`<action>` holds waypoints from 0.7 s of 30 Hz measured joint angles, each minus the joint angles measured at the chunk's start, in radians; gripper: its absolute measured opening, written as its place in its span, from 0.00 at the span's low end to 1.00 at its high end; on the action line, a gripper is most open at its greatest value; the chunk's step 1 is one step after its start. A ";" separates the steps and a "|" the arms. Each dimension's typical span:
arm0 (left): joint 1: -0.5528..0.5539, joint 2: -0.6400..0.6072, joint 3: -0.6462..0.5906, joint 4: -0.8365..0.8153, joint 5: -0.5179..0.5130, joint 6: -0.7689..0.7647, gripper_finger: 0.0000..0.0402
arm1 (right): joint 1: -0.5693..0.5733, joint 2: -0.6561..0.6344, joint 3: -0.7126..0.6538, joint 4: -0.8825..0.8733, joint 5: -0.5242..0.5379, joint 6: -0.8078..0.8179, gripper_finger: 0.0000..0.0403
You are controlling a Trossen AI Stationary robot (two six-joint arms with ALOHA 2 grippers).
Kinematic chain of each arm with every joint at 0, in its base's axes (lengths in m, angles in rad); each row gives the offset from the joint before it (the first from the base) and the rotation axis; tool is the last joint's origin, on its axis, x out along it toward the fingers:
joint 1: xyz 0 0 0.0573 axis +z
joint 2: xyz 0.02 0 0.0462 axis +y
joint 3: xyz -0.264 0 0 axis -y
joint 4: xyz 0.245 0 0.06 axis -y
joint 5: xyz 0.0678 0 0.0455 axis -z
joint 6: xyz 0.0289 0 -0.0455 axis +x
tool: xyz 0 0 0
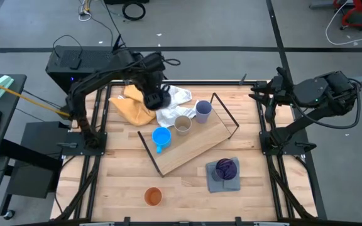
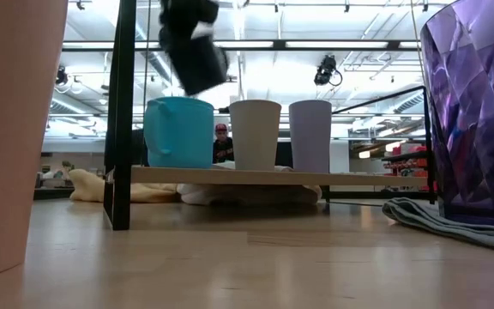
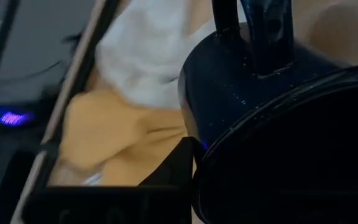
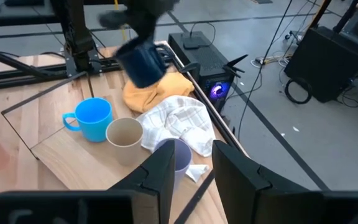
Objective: Stack small to large cups/mugs on shelf
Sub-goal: Align the dark blue mug with the light blue mug on the shelf
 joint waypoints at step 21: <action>-0.451 0.118 0.085 0.009 0.151 -0.249 0.06 | 0.000 -0.002 0.000 -0.005 0.000 0.000 0.28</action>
